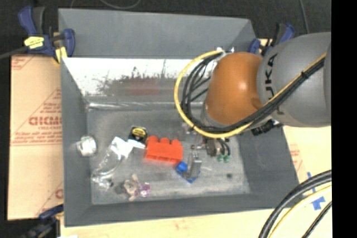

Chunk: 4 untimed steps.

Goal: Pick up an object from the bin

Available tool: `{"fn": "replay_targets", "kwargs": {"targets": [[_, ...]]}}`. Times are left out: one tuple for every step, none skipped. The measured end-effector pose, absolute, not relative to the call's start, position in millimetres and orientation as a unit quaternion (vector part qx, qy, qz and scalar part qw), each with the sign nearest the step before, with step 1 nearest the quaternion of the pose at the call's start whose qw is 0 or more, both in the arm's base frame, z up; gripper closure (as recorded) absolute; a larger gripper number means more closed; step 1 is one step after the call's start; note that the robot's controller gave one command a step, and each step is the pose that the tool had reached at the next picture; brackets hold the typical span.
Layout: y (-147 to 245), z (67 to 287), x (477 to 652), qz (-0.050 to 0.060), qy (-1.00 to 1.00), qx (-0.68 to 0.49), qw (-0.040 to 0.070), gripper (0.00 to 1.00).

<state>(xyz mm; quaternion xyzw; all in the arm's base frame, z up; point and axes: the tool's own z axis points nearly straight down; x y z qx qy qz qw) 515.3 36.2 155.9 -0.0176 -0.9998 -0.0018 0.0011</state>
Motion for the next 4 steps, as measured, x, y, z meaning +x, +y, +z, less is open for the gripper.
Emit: {"fn": "replay_targets", "kwargs": {"targets": [[37, 159, 554.3, 0.000, -1.000, 0.011, -0.003, 0.00], [36, 156, 562.1, -0.001, -0.999, -0.046, -0.003, 0.00], [33, 66, 542.4, 0.001, -0.998, -0.057, 0.002, 0.00], [32, 66, 543.3, 0.002, -0.998, -0.056, 0.002, 0.00]]}}
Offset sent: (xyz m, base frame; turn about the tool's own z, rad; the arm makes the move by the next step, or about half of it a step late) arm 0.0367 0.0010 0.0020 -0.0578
